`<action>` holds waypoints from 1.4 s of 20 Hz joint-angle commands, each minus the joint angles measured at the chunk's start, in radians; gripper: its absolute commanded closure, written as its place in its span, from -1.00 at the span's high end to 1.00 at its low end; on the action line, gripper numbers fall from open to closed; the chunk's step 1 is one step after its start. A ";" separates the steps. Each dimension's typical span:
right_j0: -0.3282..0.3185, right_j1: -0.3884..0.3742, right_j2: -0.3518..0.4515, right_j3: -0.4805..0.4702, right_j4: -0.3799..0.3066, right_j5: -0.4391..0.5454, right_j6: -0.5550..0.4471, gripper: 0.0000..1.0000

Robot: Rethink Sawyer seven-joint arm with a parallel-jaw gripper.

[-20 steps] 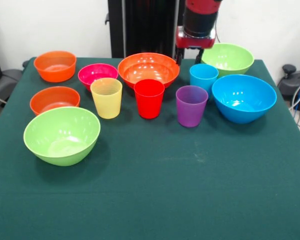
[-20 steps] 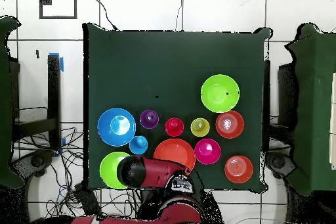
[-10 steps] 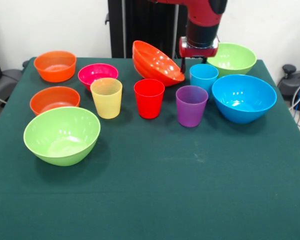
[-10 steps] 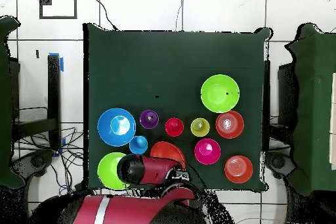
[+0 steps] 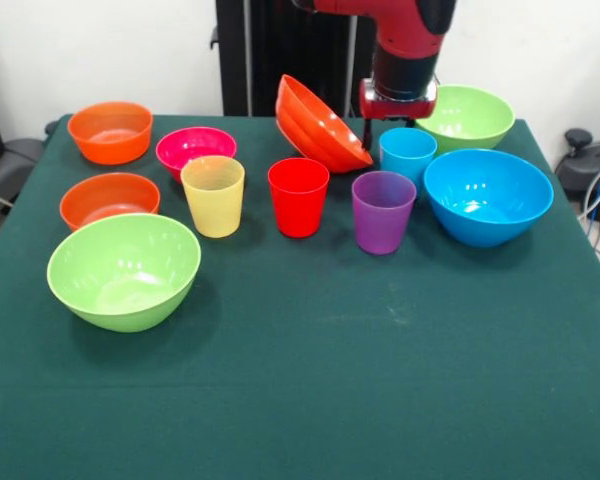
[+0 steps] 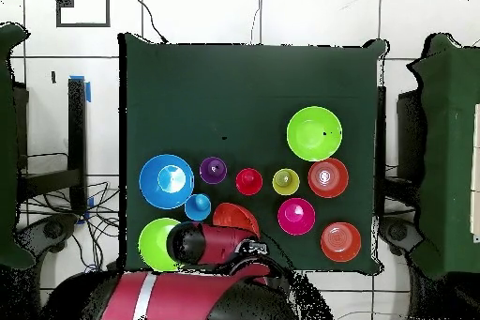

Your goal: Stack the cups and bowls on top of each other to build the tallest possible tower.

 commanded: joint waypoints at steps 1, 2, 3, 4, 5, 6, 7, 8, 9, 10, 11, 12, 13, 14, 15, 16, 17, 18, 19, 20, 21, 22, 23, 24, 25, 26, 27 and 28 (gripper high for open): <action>0.031 0.033 0.077 -0.115 0.039 -0.058 0.186 1.00; 0.037 0.031 0.068 -0.117 0.038 -0.054 0.184 1.00; 0.041 0.030 0.063 -0.120 0.039 -0.049 0.183 1.00; 0.060 0.027 0.037 -0.128 0.037 -0.039 0.178 1.00; 0.071 0.026 0.022 -0.134 0.036 -0.032 0.174 1.00; 0.082 0.022 0.003 -0.139 0.034 -0.022 0.170 1.00; 0.090 0.021 -0.008 -0.143 0.033 -0.021 0.168 1.00; 0.099 0.015 -0.025 -0.146 0.029 -0.017 0.164 1.00; 0.102 0.012 -0.032 -0.147 0.028 -0.010 0.162 1.00; 0.103 0.002 -0.038 -0.145 0.026 -0.002 0.158 1.00; 0.102 -0.004 -0.039 -0.145 0.024 0.005 0.155 1.00; 0.097 -0.020 -0.038 -0.144 0.024 0.026 0.149 1.00; 0.094 -0.028 -0.035 -0.143 0.025 0.036 0.147 1.00; 0.096 -0.044 -0.039 -0.137 0.022 0.049 0.144 1.00; 0.098 -0.051 -0.042 -0.138 0.023 0.064 0.141 1.00; 0.101 -0.064 -0.050 -0.142 0.026 0.092 0.136 1.00; 0.102 -0.070 -0.052 -0.142 0.026 0.101 0.135 1.00; 0.102 -0.079 -0.055 -0.144 0.025 0.120 0.129 1.00; 0.106 -0.082 -0.059 -0.146 0.024 0.129 0.127 1.00; 0.112 -0.089 -0.070 -0.150 0.023 0.154 0.124 1.00; 0.114 -0.093 -0.072 -0.150 0.023 0.164 0.124 1.00; 0.110 -0.100 -0.070 -0.142 0.020 0.162 0.125 1.00; 0.113 -0.102 -0.071 -0.142 0.019 0.166 0.127 1.00; 0.110 -0.108 -0.072 -0.139 0.017 0.173 0.126 1.00; 0.113 -0.109 -0.075 -0.140 0.016 0.178 0.127 1.00; 0.114 -0.121 -0.079 -0.140 0.014 0.200 0.124 1.00; 0.116 -0.128 -0.080 -0.139 0.014 0.208 0.125 1.00; 0.113 -0.141 -0.082 -0.135 0.012 0.228 0.121 1.00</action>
